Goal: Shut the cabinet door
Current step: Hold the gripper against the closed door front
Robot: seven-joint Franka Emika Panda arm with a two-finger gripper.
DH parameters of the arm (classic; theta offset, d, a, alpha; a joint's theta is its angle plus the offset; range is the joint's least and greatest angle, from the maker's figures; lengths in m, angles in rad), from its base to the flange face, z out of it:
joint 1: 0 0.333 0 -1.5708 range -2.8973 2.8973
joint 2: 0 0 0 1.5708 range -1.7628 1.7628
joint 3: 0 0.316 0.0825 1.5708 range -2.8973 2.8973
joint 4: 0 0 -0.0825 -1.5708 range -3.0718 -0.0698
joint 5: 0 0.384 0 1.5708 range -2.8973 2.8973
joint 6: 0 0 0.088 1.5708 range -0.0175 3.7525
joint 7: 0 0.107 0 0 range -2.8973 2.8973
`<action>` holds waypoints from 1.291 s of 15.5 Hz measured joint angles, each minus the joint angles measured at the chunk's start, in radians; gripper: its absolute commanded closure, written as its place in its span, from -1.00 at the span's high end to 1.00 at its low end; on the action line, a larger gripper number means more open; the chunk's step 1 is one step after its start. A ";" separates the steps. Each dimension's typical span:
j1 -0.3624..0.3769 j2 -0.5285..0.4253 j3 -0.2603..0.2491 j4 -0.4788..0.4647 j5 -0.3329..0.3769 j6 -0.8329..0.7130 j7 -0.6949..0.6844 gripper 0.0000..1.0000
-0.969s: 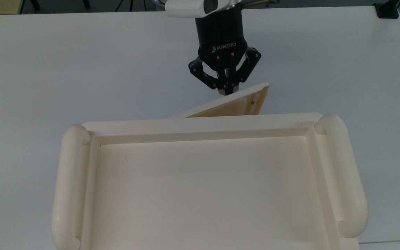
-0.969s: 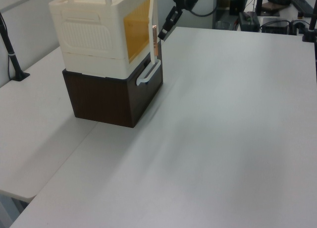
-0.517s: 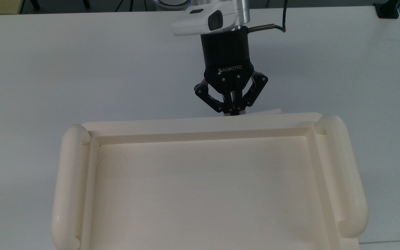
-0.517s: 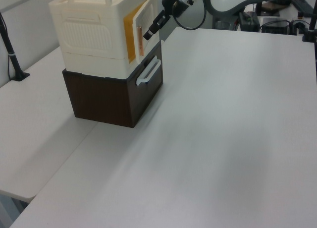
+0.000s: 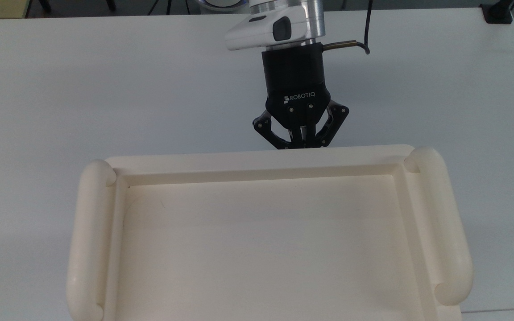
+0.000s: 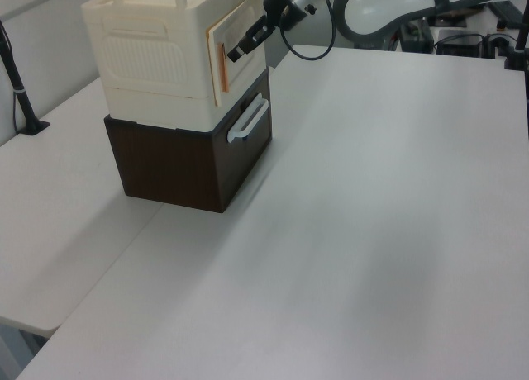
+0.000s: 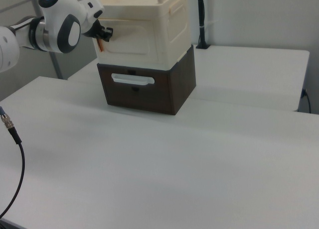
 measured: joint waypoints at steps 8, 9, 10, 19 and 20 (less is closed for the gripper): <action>0.000 0.024 -0.006 0.038 -0.024 0.019 0.000 -1.00; 0.000 0.031 -0.006 0.042 -0.030 0.022 0.001 -1.00; 0.000 0.038 -0.006 0.047 -0.034 0.024 0.001 -1.00; 0.000 0.042 -0.006 0.052 -0.036 0.024 0.004 -1.00; 0.000 0.041 -0.006 0.052 -0.036 0.019 0.007 -1.00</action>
